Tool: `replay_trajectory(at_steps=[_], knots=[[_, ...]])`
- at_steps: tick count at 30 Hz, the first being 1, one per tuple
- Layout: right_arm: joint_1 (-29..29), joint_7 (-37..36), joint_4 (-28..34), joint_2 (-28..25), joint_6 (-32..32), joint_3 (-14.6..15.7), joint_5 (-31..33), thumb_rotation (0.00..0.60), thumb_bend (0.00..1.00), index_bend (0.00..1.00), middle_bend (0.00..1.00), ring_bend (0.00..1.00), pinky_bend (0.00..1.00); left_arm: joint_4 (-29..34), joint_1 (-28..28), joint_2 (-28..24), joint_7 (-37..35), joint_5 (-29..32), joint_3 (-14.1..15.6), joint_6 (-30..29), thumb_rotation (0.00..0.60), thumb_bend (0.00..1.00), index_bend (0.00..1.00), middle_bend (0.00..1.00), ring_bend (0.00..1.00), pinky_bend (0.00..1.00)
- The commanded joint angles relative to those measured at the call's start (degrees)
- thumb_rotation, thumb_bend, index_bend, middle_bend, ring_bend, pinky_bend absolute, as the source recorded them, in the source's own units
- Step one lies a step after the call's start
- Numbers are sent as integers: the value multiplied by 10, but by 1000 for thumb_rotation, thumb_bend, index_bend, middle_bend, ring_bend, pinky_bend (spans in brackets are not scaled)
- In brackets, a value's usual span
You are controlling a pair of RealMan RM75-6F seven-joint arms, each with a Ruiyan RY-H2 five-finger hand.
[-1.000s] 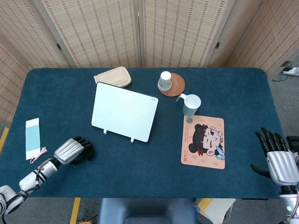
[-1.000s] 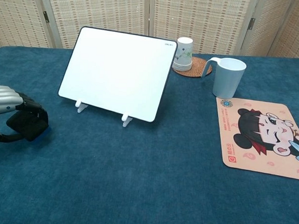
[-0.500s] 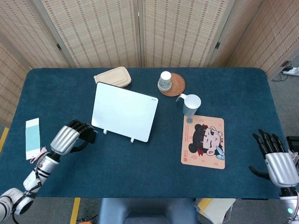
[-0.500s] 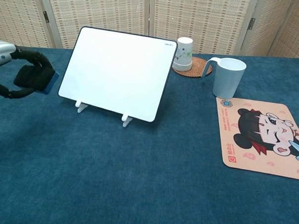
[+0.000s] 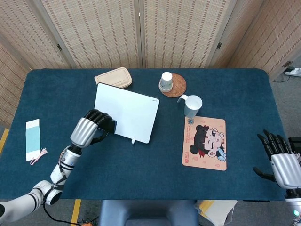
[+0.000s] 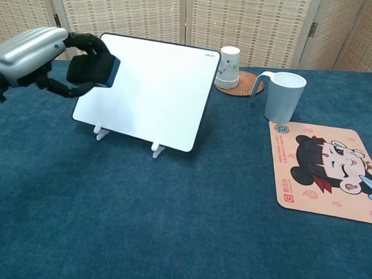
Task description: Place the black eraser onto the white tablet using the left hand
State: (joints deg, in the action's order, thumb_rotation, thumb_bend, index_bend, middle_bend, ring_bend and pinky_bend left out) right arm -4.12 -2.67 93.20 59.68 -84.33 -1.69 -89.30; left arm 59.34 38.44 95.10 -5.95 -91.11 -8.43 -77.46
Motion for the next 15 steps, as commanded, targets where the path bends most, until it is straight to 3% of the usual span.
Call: replay_trajectory(at_steps=[1,5,15], knots=[[-1,-3,-1,-1,3,0,2,600,196,0,0,0,0,5,11,13,6,3,-9,3,600,441,394,414,294,253],[-3,-6,-1,-3,6,1,0,600,197,0,0,0,0,-7,26,38,-8,5,-14,12,600,440,389,415,283,247],[-3,-19,-4,-7,10,1,4,600,197,0,0,0,0,-124,70,117,-43,13,-30,27,600,441,384,414,274,239]])
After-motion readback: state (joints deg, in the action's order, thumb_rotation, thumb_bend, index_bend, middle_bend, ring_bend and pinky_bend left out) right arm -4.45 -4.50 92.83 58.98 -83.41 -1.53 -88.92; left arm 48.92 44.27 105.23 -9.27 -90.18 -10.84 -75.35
